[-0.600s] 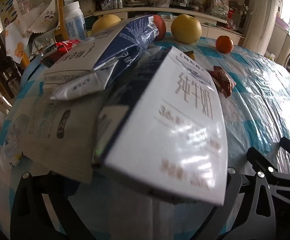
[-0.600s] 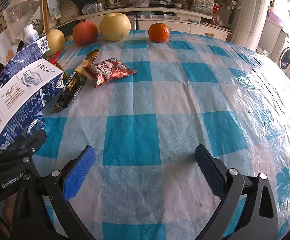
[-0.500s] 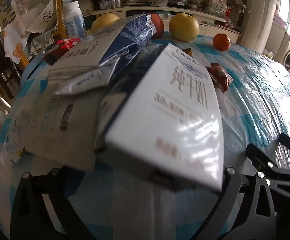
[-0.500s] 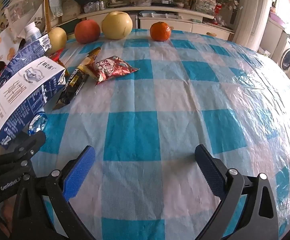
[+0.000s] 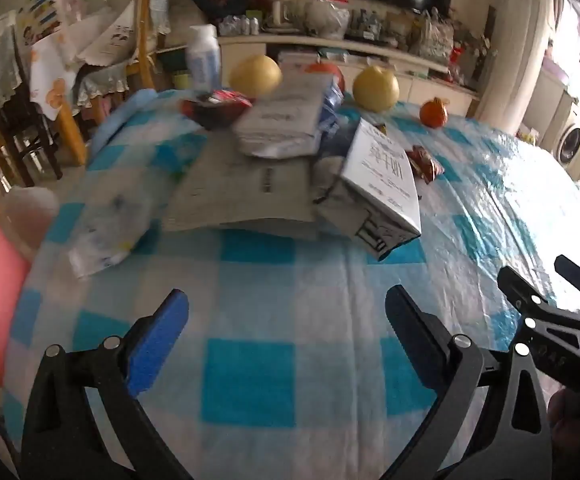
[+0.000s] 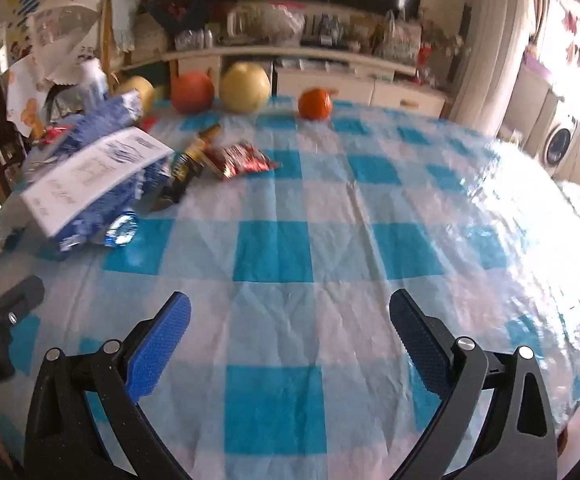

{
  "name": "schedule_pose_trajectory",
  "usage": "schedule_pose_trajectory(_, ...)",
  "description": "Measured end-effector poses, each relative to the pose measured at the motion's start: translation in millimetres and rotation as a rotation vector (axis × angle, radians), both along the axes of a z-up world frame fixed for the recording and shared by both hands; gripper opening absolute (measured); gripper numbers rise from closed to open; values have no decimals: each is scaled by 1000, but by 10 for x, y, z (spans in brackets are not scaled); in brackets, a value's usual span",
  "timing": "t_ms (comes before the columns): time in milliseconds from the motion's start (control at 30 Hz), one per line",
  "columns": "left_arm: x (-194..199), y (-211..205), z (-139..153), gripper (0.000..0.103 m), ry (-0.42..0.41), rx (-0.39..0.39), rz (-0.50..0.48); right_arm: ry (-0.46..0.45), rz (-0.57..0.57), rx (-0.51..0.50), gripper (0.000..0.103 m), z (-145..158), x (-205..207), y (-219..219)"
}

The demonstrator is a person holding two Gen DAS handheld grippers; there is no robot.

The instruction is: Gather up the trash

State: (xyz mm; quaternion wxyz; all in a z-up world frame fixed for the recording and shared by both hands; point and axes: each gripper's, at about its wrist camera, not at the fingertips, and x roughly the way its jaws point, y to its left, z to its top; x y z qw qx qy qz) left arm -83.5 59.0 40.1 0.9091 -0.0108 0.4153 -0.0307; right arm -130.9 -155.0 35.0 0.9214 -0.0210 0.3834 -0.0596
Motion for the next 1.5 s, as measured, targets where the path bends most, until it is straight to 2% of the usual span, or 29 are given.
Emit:
schedule_pose_trajectory(200,-346,262,278,99,-77,-7,42,-107,41,-33,99,280,-395,204)
schedule_pose_trajectory(400,-691,483,565,99,-164,19,84,-156,80,-39,99,521,-731,407)
schedule_pose_trajectory(767,-1192,750,976,99,-270,42,104,-266,107,-15,99,988,-1189,638)
schedule_pose_trajectory(1167,-1528,839,1221,99,-339,46,114,-350,137,-4,99,1323,-1565,857)
schedule_pose_trajectory(1500,-1679,818,1348,99,-377,54,113,-394,142,1,99,1454,-1706,869)
